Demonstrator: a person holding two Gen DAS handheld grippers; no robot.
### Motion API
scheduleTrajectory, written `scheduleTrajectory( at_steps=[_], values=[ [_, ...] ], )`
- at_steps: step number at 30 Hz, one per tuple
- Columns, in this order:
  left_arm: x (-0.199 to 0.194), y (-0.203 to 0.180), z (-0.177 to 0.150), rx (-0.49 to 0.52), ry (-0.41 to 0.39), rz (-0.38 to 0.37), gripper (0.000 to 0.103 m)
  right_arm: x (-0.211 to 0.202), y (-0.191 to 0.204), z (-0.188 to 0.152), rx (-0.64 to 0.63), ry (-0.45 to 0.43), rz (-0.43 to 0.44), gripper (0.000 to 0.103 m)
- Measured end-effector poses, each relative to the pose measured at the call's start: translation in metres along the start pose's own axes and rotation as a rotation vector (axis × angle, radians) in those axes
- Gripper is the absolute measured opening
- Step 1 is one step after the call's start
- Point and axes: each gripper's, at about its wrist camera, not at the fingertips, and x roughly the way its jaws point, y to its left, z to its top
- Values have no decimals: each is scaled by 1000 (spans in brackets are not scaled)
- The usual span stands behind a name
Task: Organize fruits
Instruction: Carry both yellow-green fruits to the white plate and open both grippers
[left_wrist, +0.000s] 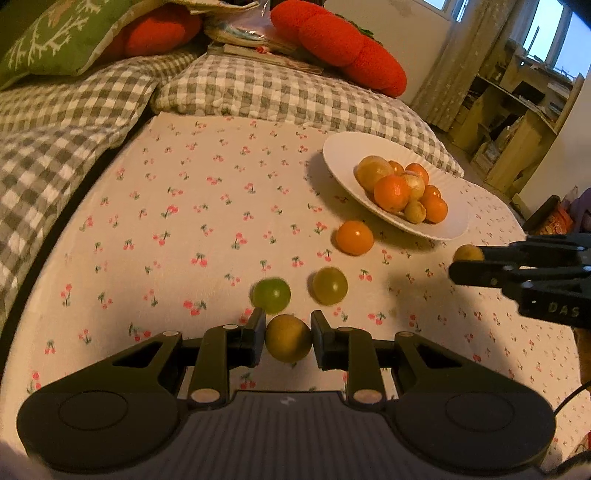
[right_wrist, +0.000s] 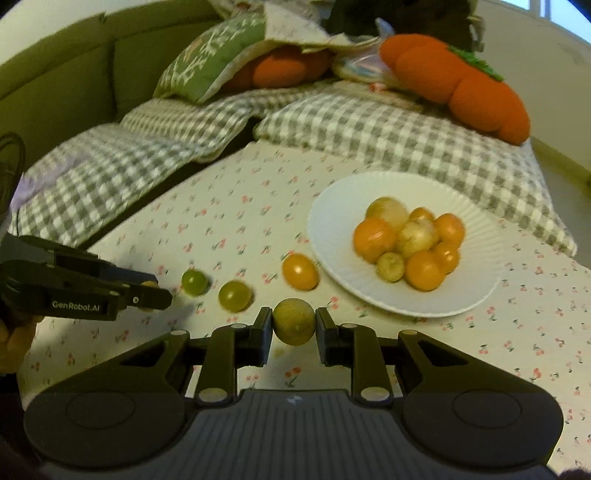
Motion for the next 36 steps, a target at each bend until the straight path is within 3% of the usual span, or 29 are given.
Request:
scheduleTrajectory(
  at_steps=[11, 17, 19, 36],
  values=[
    [19, -32, 53, 63, -62, -16, 11, -3, -44, 5, 149, -62, -102, 22],
    [52, -31, 96, -117, -58, -123, 11, -2, -78, 6, 285, -95, -196, 22],
    [59, -38, 103, -120, -81, -119, 11, 1, -83, 6, 299, -104, -218, 22],
    [115, -47, 117, -128, -60, -155, 11, 31, -96, 6, 311, -92, -237, 22]
  ],
)
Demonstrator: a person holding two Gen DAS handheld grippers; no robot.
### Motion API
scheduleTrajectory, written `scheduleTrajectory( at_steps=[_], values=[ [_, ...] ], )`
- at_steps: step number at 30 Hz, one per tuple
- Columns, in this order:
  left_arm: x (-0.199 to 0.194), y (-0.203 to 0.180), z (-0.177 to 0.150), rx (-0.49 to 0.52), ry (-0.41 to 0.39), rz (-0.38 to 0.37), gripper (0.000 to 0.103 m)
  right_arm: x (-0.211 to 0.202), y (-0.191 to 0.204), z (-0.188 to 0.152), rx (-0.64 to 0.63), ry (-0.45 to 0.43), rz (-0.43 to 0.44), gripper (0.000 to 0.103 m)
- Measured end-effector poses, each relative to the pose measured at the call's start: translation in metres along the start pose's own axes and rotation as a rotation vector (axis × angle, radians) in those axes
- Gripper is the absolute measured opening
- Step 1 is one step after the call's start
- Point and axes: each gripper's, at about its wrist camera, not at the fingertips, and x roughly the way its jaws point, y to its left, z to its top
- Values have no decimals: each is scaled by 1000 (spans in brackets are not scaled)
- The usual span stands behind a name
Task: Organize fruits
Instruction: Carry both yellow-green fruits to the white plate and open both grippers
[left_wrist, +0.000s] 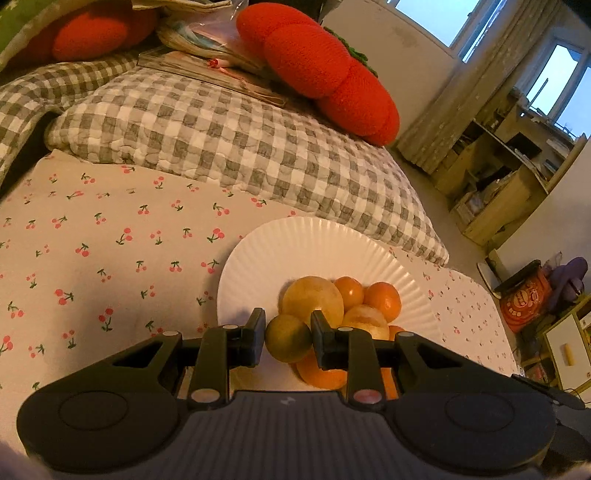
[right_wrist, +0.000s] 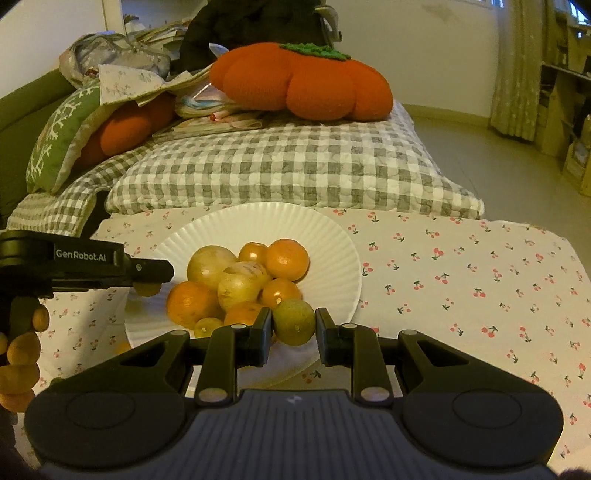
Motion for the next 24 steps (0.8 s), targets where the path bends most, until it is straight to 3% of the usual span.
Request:
scheduleTrajectory(
  at_steps=[9, 14, 19, 21, 24],
  values=[
    [5, 7, -1, 2, 9, -26, 13, 5, 0, -2, -11, -5, 2, 24],
    [-4, 10, -2, 1, 9, -33, 14, -6, -9, 3, 56, -48, 19, 27],
    [-17, 17, -4, -25, 1, -49, 23, -9, -15, 5, 100, -57, 16, 27],
    [-23, 18, -4, -33, -3, -41, 31, -9, -14, 5, 105, -58, 11, 29],
    [-34, 14, -4, -8, -11, -19, 33, -13, -11, 7, 100, -72, 22, 31]
  ],
)
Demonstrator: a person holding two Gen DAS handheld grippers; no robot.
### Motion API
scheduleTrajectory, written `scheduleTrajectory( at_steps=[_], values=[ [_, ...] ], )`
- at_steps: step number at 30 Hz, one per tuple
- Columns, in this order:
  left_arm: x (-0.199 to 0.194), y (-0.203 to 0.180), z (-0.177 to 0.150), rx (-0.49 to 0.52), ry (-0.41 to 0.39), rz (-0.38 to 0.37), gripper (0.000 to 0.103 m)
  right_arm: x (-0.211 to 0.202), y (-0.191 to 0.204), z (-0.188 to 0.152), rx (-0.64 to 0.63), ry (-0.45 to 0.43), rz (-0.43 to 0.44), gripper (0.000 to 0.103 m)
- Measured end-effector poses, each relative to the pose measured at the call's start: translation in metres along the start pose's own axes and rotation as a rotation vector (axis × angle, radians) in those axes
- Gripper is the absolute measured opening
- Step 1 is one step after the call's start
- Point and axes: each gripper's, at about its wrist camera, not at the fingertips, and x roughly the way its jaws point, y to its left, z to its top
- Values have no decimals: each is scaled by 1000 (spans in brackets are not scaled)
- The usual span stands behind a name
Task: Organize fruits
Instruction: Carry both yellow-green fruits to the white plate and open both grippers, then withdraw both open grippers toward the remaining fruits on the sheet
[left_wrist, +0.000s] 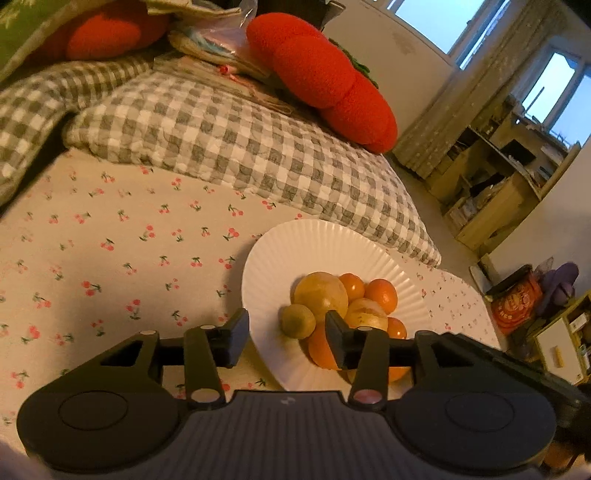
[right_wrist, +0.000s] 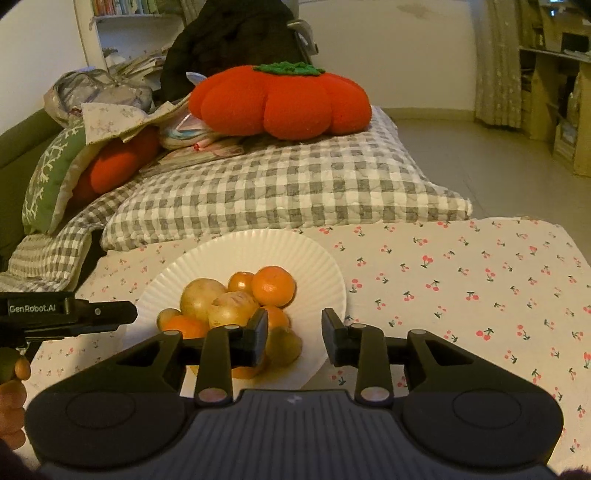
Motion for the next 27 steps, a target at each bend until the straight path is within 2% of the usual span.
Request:
scheduleTrajectory(
  at_steps=[6, 12, 16, 27],
  values=[
    [-23, -4, -3, 3, -21, 3, 36, -6, 12, 1, -35, -15, 17, 38],
    [-36, -9, -11, 47, 3, 99, 43, -12, 24, -2, -85, -23, 34, 41],
    [-50, -11, -15, 85, -15, 149, 45, -19, 32, -5, -114, -24, 44, 47],
    [-81, -10, -34, 99, -16, 176, 55, -46, 58, -8, -177, -40, 58, 55]
  ],
)
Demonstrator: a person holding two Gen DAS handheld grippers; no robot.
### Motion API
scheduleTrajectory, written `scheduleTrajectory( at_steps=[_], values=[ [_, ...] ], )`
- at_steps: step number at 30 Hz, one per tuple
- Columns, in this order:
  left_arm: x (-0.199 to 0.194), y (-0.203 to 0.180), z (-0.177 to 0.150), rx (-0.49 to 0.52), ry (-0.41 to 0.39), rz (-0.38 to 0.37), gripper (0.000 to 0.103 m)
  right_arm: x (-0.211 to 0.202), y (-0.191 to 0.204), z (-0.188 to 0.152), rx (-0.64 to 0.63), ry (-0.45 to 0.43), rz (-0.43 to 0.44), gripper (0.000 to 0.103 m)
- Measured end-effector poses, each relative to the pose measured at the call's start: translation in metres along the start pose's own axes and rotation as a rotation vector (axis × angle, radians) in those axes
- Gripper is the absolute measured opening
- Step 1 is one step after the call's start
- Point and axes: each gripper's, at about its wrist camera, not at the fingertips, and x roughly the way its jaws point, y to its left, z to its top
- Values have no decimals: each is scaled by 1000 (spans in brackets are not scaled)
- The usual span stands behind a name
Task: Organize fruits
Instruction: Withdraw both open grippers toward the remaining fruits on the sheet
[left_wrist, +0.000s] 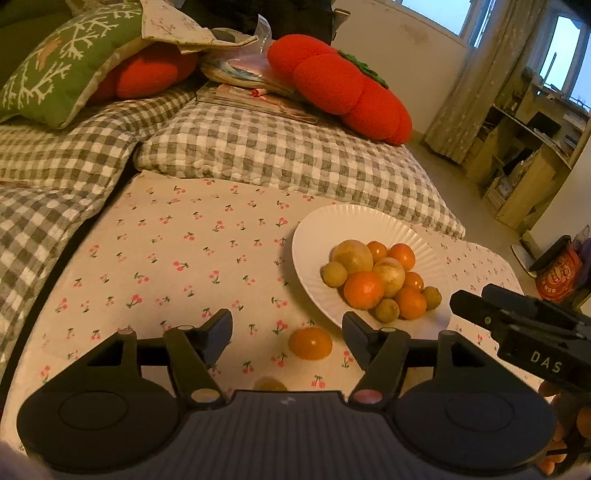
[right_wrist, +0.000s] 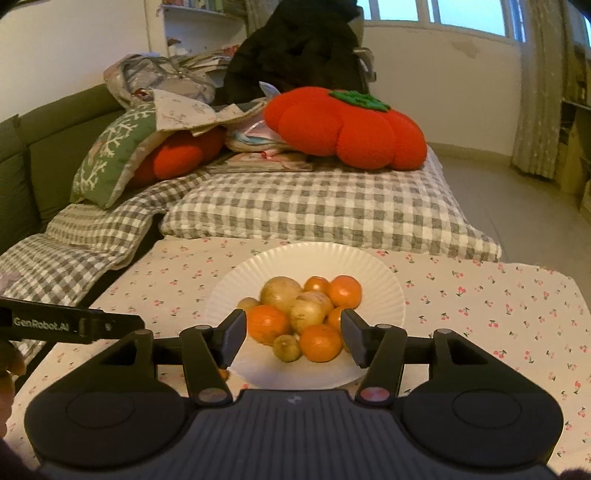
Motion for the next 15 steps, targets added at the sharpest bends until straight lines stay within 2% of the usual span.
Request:
scheduleTrajectory(
  at_steps=[5, 8, 11, 15],
  values=[
    [-18, 3, -7, 9, -17, 7, 57, -10, 13, 0, -20, -1, -8, 60],
    [-29, 6, -13, 21, -31, 22, 61, -14, 24, -2, -50, 8, -12, 68],
    [-37, 13, -22, 16, -37, 33, 67, -17, 38, -5, -93, 11, -17, 79],
    [-46, 22, -36, 6, -27, 40, 68, -20, 56, -11, -124, 0, -29, 103]
  ],
)
